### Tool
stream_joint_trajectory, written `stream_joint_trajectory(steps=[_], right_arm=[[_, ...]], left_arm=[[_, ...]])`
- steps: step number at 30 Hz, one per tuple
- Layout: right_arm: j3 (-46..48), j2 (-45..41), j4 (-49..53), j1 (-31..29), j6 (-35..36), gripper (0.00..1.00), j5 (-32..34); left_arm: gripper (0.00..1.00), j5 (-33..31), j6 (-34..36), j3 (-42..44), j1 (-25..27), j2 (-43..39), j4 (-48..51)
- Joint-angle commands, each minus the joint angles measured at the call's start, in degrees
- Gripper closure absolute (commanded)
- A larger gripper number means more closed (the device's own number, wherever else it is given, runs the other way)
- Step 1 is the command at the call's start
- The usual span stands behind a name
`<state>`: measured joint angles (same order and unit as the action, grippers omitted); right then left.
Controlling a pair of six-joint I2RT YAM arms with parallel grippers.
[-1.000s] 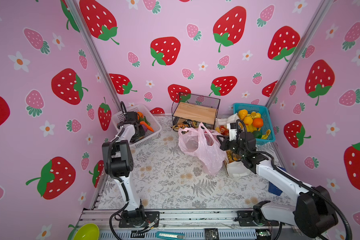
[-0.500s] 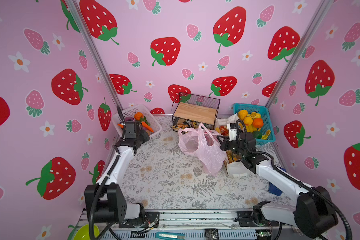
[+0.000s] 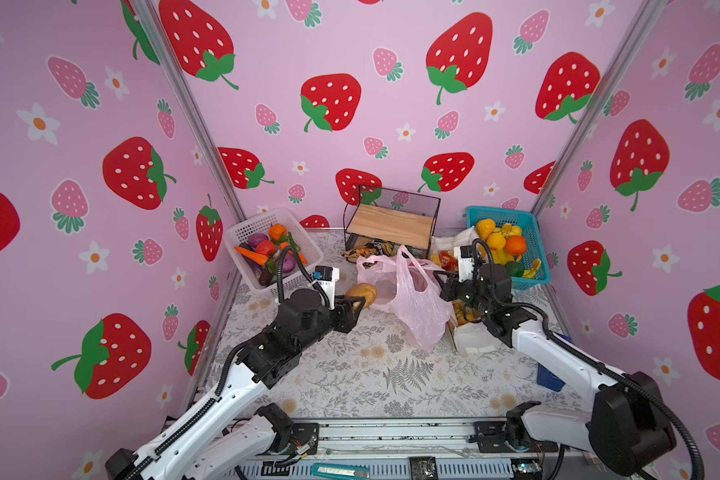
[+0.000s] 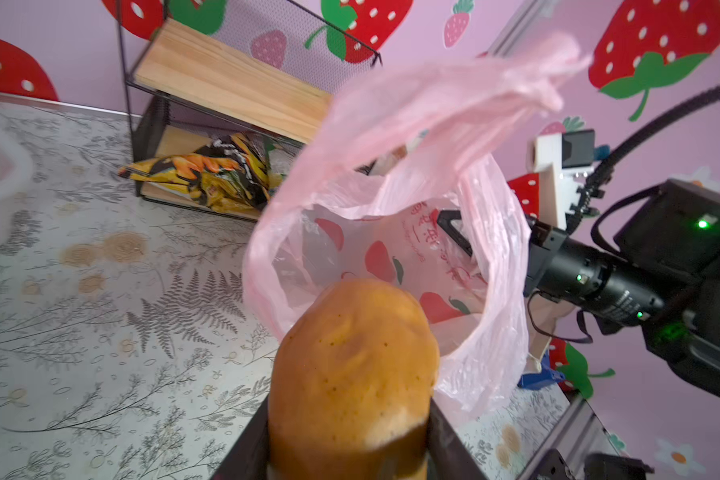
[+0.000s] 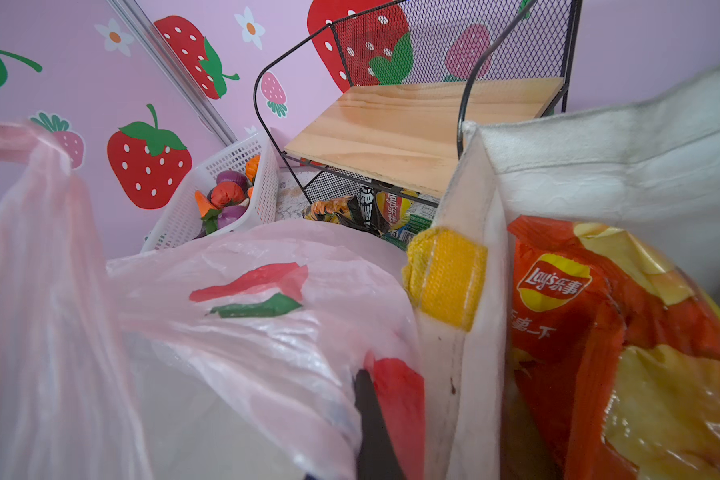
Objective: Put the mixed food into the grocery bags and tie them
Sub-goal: 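Carry the potato with the left gripper into the pink bag and release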
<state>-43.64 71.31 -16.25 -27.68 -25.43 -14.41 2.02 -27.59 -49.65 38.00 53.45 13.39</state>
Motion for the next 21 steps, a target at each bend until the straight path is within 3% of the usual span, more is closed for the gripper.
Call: stream_joint_trajectory(steps=[1,5,10,13,18,21], right_arm=[[0.31,-1.08,-0.57,0.00,0.29,1.00,0.03],[0.39,-1.43,-0.12,0.03,0.29,1.00,0.00],[0.31,-0.96,-0.11,-0.04,0.47,1.00,0.09],[0.38,-0.73,-0.19,0.01,0.73,1.00,0.44],[0.53,0.08,-0.46,0.00,0.91,1.00,0.70],[0.56,0.28,-0.54,0.01,1.00,1.00,1.04]], left_arm=[[0.70,0.09,2.23,-5.26,0.50,8.47,-3.61],[0.67,-3.24,5.20,-11.40,0.50,17.73,-1.42],[0.58,0.80,6.33,-15.29,0.50,27.61,-0.30],[0.52,-0.88,5.87,-16.04,0.50,31.71,2.28],[0.34,-2.95,5.44,-12.98,0.50,30.49,-0.48],[0.29,-4.12,6.34,-11.99,0.25,27.92,-0.94]])
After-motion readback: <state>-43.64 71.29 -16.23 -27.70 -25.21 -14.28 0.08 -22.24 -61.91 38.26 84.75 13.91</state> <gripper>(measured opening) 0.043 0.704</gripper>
